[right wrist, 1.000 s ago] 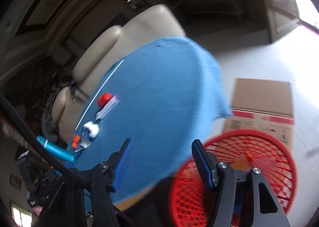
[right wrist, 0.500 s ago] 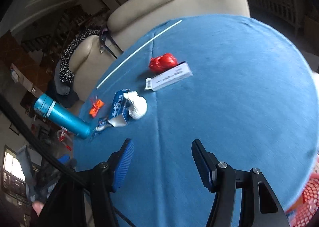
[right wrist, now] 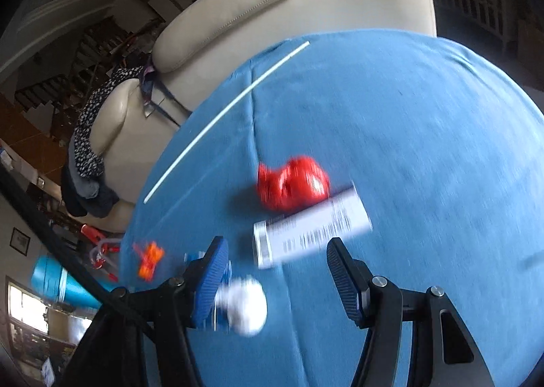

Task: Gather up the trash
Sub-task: 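Return both tools to the table and grasp the red mesh bag with the right tool, then grasp the blue wrapper with the left tool while the right tool holds the red bag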

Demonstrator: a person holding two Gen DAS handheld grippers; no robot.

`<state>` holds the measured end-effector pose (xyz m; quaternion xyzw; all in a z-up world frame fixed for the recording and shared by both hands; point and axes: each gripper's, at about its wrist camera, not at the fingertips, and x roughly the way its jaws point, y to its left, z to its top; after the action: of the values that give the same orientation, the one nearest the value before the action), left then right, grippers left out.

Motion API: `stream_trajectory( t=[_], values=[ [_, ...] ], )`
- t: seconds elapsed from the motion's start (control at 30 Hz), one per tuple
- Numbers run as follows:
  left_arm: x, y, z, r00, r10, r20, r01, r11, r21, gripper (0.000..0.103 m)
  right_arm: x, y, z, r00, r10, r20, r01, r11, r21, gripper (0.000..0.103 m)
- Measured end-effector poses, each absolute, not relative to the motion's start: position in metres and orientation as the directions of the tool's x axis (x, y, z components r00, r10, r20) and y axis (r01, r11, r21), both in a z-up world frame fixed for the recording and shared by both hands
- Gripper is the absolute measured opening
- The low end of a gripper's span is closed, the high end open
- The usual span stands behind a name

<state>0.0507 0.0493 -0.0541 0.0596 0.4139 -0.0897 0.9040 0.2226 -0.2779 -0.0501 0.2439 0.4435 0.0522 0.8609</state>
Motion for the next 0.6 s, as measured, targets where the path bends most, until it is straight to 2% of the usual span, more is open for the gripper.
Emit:
stream_trajectory(
  t=[0.2,0.33,0.4,0.5,0.57,0.6],
  values=[
    [0.054,0.059,-0.056,0.641,-0.138,-0.755,0.207,0.978,-0.003,0.061,0.287,-0.278,-0.068,0.579,0.253,-0.775,0.175,0.89,0.421,0.064],
    [0.06,0.06,-0.053,0.66,-0.148,-0.737,0.192,0.981,-0.025,0.072,0.312,-0.269,-0.086,0.541,0.248,-0.804,0.173,0.902,0.394,0.064],
    [0.065,0.054,-0.054,0.668,-0.153,-0.729,0.198,0.98,-0.024,0.072,0.318,-0.259,-0.098,0.51,0.236,-0.827,0.162,0.918,0.362,0.064],
    [0.074,0.043,-0.061,0.671,-0.15,-0.726,0.215,0.977,-0.002,0.072,0.312,-0.249,-0.099,0.543,0.226,-0.808,0.119,0.933,0.341,0.063],
    [0.083,0.033,-0.069,0.661,-0.134,-0.738,0.224,0.974,0.023,0.072,0.308,-0.245,-0.098,0.555,0.229,-0.8,0.088,0.94,0.33,0.052],
    [0.088,0.029,-0.072,0.661,-0.134,-0.738,0.229,0.973,0.028,0.072,0.305,-0.245,-0.099,0.554,0.24,-0.797,0.08,0.938,0.338,0.052]
  ],
)
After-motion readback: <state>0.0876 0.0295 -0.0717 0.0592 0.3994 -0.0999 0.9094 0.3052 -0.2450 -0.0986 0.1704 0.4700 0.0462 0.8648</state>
